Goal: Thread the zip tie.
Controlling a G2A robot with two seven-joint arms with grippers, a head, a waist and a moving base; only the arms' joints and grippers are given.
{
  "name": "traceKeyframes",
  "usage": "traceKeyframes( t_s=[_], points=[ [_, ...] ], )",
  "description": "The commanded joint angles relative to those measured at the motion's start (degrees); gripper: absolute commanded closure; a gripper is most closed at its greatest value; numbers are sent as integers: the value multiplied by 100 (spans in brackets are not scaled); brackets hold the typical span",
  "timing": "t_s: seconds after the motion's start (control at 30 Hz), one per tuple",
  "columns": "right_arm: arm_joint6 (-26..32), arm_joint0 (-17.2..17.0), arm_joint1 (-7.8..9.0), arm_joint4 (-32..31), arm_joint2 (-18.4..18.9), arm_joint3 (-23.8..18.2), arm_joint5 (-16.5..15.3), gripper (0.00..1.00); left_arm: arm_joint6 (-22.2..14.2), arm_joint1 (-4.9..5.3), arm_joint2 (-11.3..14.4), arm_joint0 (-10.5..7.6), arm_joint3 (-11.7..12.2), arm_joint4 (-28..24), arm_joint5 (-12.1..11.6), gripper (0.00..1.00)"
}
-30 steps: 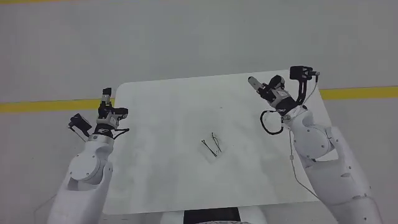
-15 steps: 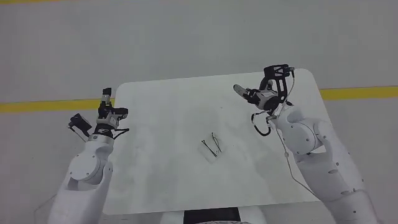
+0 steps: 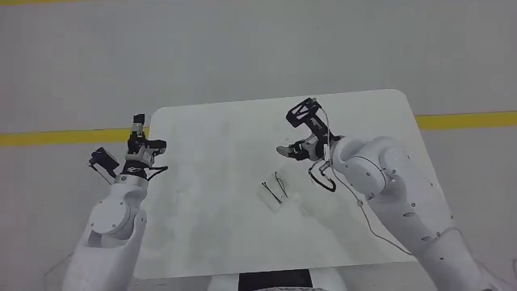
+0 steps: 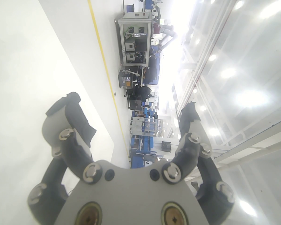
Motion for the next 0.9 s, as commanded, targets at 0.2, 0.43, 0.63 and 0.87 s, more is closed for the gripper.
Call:
traceKeyframes(
  t_s=[0.2,0.43,0.63,0.87],
  points=[
    [-99,-9,0,8,21,-5,9,0,0,0,0,0,0,0,0,0],
    [995,336,-46,-175,-629,453,-515,0,0,0,0,0,0,0,0,0],
    [1948,867,-231,425,-1356,977,-348,0,0,0,0,0,0,0,0,0],
    [1956,887,-242,495,-1381,1002,-334,0,0,0,0,0,0,0,0,0]
  ],
)
